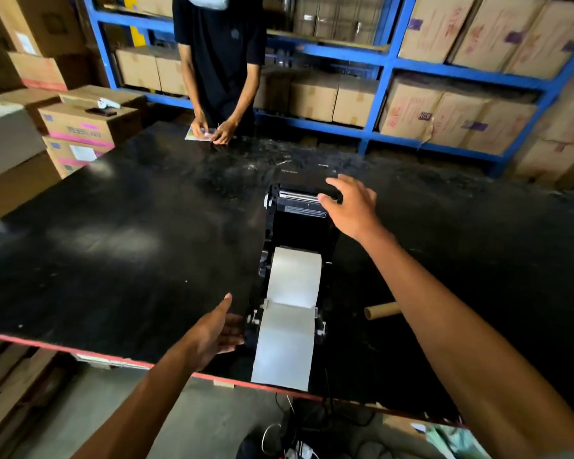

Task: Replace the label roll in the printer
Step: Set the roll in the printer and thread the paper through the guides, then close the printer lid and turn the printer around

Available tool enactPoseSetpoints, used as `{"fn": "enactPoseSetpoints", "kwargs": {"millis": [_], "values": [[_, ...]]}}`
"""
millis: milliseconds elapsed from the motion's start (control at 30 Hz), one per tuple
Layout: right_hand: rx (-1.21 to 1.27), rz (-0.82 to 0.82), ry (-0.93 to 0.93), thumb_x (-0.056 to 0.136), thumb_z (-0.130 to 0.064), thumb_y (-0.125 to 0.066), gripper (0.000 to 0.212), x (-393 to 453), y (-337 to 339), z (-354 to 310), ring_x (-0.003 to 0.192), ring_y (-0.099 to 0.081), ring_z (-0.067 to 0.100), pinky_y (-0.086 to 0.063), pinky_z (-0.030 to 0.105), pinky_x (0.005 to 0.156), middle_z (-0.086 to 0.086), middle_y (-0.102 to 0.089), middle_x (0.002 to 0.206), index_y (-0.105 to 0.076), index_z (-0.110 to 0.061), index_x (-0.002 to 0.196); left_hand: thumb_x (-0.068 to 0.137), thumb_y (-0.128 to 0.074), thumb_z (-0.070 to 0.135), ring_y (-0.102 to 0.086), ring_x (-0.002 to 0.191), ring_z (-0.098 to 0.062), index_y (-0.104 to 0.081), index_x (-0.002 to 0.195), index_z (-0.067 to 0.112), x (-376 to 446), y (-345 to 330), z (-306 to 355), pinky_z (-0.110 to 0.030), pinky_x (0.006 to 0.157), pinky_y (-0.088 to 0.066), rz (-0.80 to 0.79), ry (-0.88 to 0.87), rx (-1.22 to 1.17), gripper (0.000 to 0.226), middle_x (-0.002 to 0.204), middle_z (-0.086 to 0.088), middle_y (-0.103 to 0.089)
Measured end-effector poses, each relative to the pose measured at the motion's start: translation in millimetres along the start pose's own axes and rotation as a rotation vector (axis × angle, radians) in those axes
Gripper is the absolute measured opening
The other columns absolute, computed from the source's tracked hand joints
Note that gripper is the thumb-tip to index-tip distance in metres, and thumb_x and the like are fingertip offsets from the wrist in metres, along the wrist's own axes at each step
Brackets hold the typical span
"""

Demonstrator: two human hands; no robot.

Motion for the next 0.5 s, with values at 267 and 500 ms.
{"fn": "enactPoseSetpoints", "kwargs": {"millis": [267,500], "values": [[-0.102,0.073,0.007,0.093,-0.045,-0.041,0.048,-13.6,-24.3,0.1,0.135,-0.039,0.026,-0.02,0.047,0.111,0.01,-0.048,0.144,-0.057,-0.015,0.127,0.091,-0.033,0.061,-0.064,0.076,-0.026,-0.066,0.105,-0.001,3.1,0.4,0.8,-0.033,0.068,-0.049,-0.018,-0.005,0.008,0.072,0.089,-0.017,-0.069],[-0.043,0.361,0.249,0.08,-0.022,-0.066,0.011,-110.1,1.8,-5.5,0.099,-0.057,0.026,-0.032,0.041,0.096,0.007,-0.065,0.105,-0.07,-0.017,0.089,0.089,-0.023,0.068,-0.065,0.09,-0.038,-0.046,0.128,0.003,3.3,3.3,-3.3,-0.038,0.072,-0.05,0.055,0.005,-0.146,0.079,0.101,-0.026,-0.066]]}}
Point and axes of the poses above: each hand's wrist, its own x-axis towards the middle knuckle, its own y-axis out of the back of the hand, z = x × y, the point moved 8 cm from there along x, towards the middle knuckle
